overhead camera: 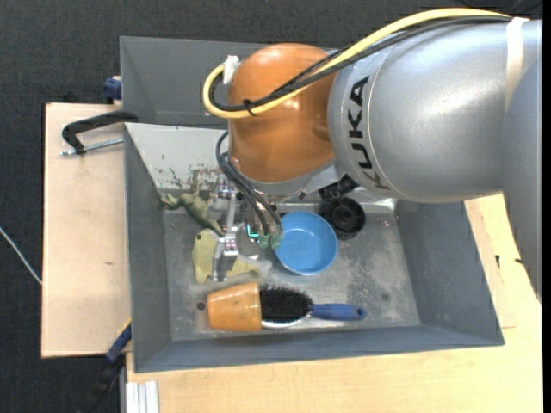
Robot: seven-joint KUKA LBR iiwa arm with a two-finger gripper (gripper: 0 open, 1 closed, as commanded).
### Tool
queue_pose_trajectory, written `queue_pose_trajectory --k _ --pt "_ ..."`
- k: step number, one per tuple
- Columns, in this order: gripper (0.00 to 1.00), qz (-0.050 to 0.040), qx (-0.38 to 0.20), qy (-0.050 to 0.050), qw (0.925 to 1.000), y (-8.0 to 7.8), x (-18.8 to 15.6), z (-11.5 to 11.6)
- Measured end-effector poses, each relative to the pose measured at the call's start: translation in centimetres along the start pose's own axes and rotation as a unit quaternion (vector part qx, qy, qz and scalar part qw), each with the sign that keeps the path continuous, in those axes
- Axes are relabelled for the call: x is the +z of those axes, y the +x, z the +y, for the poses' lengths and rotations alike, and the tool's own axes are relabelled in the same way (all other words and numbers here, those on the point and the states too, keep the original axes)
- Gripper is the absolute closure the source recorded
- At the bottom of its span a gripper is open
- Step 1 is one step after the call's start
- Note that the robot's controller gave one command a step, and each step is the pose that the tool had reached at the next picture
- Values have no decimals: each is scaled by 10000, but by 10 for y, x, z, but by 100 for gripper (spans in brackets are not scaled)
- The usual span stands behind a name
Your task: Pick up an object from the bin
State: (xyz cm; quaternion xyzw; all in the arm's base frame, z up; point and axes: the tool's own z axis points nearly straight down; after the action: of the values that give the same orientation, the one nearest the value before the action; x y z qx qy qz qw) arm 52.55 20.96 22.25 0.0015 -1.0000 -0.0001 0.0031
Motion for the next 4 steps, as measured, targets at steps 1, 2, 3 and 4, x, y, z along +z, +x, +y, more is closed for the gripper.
queue_pose_trajectory --k 1,2,3,4 --pt "0 -10 -1605 -3 9870 13 86 -33" --pt "0 -194 -1775 -41 9839 -8 97 -38" --pt "0 -95 -1400 -21 9901 -11 39 -11" --pt "0 -64 -492 -27 9988 -36 150 -28"
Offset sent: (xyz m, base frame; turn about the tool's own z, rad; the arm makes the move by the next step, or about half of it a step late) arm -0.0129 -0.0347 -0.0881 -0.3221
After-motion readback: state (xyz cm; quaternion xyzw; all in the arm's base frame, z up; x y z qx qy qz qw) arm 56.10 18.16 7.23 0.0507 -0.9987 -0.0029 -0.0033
